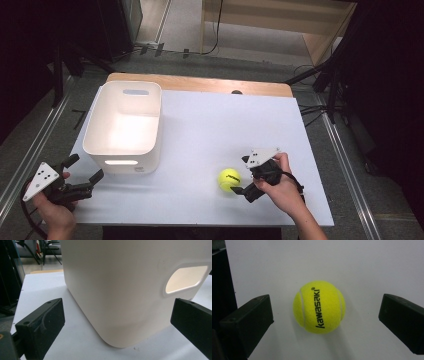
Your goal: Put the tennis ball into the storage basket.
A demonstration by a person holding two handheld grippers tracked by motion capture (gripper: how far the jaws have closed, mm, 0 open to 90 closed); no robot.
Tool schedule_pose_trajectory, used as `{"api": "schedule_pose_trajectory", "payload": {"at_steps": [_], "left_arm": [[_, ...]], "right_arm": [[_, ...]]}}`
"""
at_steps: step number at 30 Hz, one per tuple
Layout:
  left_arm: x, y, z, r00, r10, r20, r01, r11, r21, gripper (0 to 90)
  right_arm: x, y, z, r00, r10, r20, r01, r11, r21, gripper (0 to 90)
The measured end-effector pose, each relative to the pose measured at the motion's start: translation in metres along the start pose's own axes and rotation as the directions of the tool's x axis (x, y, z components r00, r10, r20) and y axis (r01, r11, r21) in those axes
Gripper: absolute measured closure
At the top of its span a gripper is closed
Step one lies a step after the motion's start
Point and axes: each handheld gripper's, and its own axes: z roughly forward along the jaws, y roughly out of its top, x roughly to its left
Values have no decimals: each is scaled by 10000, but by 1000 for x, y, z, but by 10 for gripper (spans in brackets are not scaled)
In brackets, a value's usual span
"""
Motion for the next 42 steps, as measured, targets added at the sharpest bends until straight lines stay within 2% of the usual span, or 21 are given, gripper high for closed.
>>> {"api": "schedule_pose_trajectory", "payload": {"at_steps": [15,23,25,38,39,42], "left_arm": [[0,0,0,10000,22,-1,-22,10000,11,0],[0,0,0,10000,25,-7,-25,10000,12,0],[0,0,0,10000,30,-9,-30,10000,14,0],[-1,0,1,10000,71,-15,-71,10000,46,0],[-1,0,1,10000,70,-16,-70,10000,52,0],[-1,0,1,10000,93,-3,-93,9999,61,0]], "right_arm": [[0,8,10,9996,-277,-89,283,9965,780,0],[-1,9,17,9992,-352,-185,373,9906,1316,0],[-1,9,19,9992,-319,-223,346,9898,1383,33],[1,11,31,9975,-407,-585,511,9805,1897,72],[2,12,32,9979,-454,-459,534,9796,1939,113],[2,12,35,9982,-399,-451,484,9772,2066,114]]}}
